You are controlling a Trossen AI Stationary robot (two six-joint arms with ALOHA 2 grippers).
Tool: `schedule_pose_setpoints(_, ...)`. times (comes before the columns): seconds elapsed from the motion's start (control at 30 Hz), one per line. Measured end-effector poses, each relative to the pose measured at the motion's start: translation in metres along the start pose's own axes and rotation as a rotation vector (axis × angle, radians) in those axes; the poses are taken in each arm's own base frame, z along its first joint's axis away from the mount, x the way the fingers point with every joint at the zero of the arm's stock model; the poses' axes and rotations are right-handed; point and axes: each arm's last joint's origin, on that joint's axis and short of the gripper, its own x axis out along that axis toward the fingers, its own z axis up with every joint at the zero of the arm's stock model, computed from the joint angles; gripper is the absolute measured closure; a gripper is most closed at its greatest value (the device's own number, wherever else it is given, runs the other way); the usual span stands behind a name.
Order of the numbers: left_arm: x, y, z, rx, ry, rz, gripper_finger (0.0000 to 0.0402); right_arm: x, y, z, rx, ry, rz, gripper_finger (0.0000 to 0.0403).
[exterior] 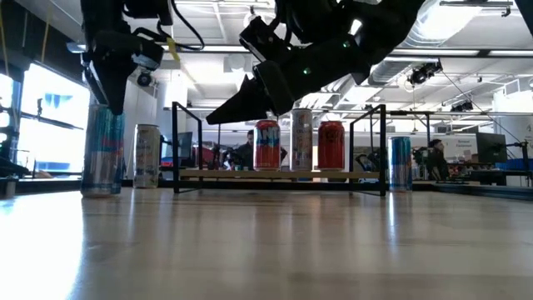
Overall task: Place canned beverage on shelf
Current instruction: Put the bottom blue soda can on the shelf
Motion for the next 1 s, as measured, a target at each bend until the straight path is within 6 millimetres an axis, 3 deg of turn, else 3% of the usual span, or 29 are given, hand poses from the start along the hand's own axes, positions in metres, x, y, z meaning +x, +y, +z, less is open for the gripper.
schedule_pose_setpoints(0.4,-0.001,-0.013,0.001,0.26,-0.063,-0.055,0.0187,-0.001,0.0,-0.001,0.003,0.026,0.006,0.0403)
schedule_pose_setpoints(0.7,-0.004,-0.032,0.005,0.599,-0.201,-0.111,0.0187,-0.019,-0.002,0.007,0.013,0.105,0.011,0.0403)
schedule_pose_setpoints(1.0,0.006,-0.054,0.005,0.779,-0.175,-0.175,0.0187,-0.025,0.003,-0.01,0.047,0.036,-0.006,0.0403)
